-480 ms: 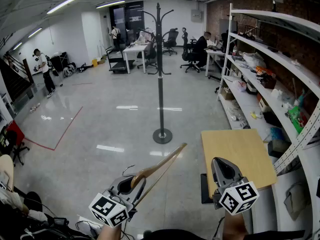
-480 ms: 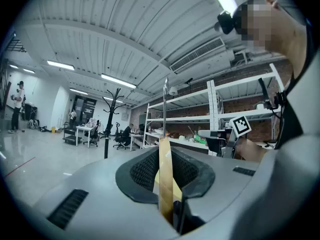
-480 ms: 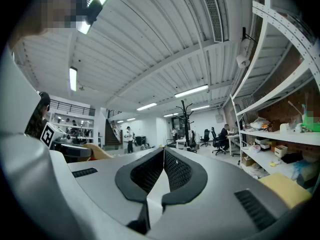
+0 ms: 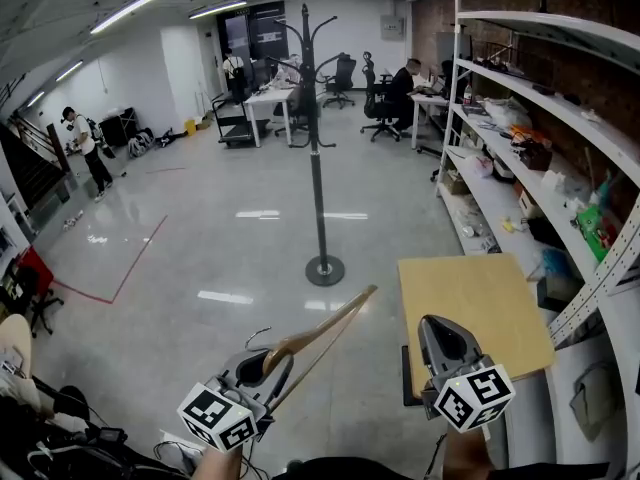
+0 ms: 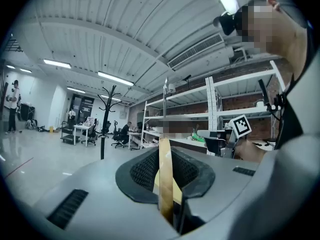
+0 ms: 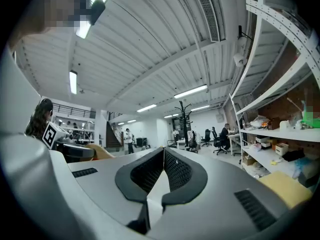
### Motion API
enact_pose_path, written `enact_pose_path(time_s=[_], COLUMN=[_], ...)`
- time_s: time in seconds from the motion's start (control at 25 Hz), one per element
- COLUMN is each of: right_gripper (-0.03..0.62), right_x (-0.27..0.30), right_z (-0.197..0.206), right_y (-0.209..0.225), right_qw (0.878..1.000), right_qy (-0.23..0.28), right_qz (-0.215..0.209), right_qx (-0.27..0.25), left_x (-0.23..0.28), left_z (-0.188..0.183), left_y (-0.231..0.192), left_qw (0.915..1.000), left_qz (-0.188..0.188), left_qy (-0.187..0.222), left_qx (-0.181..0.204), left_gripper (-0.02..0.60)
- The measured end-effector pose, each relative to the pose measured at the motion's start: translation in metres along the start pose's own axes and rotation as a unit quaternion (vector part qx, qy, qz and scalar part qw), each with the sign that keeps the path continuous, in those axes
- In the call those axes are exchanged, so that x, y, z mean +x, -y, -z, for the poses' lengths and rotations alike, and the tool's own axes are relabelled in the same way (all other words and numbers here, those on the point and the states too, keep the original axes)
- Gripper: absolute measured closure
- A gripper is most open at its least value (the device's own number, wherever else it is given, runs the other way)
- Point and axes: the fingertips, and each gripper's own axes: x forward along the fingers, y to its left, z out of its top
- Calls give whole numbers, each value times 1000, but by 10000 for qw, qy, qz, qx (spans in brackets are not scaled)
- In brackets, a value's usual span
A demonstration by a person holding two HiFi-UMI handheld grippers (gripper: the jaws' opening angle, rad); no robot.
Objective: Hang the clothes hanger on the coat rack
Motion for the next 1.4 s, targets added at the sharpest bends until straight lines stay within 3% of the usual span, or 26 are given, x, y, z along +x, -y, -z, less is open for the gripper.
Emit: enact_pose_path(time_s=[0.36, 0.64, 1.04, 1.4], right_gripper=[588, 588, 588, 588], right_x=[-3, 27, 131, 239], right_z=[9, 22, 19, 19], right_y=[27, 42, 46, 32], right_qw=[9998, 9997, 9994, 9988], right_qy=[18, -107, -287, -409], right_qz=[-36, 26, 182, 145], right_qx=[176, 233, -72, -236], left_x=[18, 44, 91, 108], left_z=[-3, 4, -9, -24], left_y=[11, -17, -118, -222], left_qw=[9997, 9998, 9996, 9995], left_qz=[-72, 35, 258, 199], left_qy=[-115, -143, 107, 253], left_qx=[220, 128, -49, -75], left_gripper=[529, 529, 529, 529])
